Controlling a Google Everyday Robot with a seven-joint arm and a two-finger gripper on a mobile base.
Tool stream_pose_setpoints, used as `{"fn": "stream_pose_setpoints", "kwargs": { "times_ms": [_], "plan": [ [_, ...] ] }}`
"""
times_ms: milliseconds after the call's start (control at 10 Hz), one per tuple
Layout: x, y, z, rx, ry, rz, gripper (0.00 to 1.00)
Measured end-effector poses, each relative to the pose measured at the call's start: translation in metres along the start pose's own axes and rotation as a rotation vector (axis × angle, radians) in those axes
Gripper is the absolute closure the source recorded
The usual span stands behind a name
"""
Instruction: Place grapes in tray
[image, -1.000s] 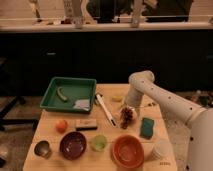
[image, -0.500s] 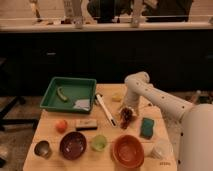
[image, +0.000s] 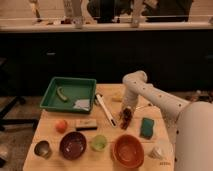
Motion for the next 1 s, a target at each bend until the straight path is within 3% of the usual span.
{"fn": "stream_pose_setpoints", "kwargs": {
  "times_ms": [300, 1000],
  "plan": [
    [-0.014, -0.006, -0.029, 0.011, 0.038, 0.007, 1.00],
    [-0.047, -0.029, -0.091, 0.036, 0.124, 0.067, 1.00]
  ]
}}
